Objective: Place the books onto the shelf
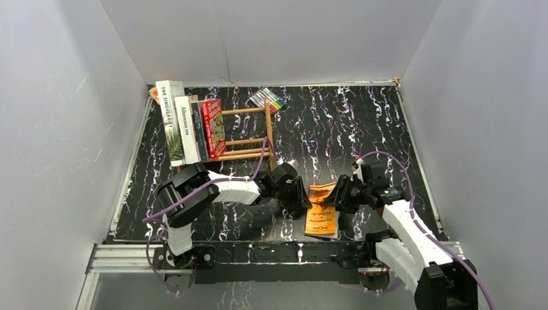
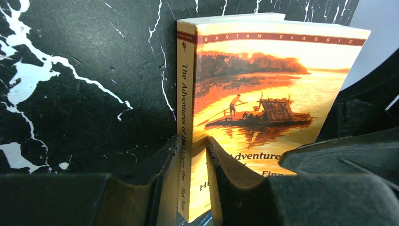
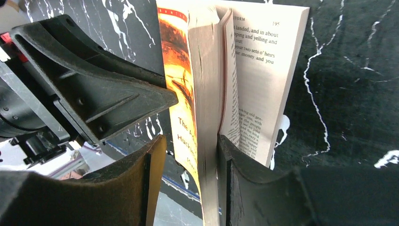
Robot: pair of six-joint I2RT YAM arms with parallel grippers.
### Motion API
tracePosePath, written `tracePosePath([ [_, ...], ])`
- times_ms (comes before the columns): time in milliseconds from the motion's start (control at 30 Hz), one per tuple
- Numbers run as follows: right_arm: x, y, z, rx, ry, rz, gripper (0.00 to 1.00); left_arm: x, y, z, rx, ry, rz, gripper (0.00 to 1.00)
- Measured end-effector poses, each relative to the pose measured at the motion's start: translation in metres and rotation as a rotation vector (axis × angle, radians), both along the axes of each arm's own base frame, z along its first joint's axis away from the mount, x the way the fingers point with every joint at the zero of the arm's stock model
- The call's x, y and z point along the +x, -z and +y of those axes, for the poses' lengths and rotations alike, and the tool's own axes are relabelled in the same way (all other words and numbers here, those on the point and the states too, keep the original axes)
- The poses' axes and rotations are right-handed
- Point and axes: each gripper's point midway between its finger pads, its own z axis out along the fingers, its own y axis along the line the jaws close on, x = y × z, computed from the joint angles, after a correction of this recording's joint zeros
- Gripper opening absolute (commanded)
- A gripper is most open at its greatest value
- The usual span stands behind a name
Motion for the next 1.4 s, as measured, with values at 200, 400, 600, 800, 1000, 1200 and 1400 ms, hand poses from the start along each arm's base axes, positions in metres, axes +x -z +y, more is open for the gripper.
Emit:
tracePosePath([
  [200, -0.004, 0.01, 0.002, 0.016, 0.001, 0.039, 0.45, 0.0, -0.001, 0.001, 0.003, 0.0, 0.0, 0.24],
  [400, -0.004, 0.013, -0.006, -0.043, 0.023, 0.046, 0.17, 0.001, -0.002, 0.003, 0.013, -0.011, -0.006, 0.34],
  [600, 0.005, 0.001, -0.011, -0.074, 0.032, -0.015, 0.0, 0.004, -0.012, 0.015, 0.028, -0.051, -0.061, 0.55],
  [800, 0.006, -0.007, -0.009, -0.051, 0.024, -0.056, 0.0, -0.003, -0.056, 0.032, -0.062, -0.091, -0.165, 0.78],
  [1000, 0.011, -0.023, 0.002, 0.018, -0.005, -0.12, 0.0, 0.002, -0.104, 0.035, -0.17, -0.116, -0.252, 0.87],
  [1200, 0.019, -0.058, 0.017, 0.133, -0.043, -0.235, 0.0, 0.007, -0.123, 0.043, -0.194, -0.127, -0.32, 0.87],
  [1400, 0.026, -0.108, 0.034, 0.273, -0.095, -0.389, 0.0, 0.012, -0.114, 0.075, -0.223, -0.128, -0.331, 0.84],
])
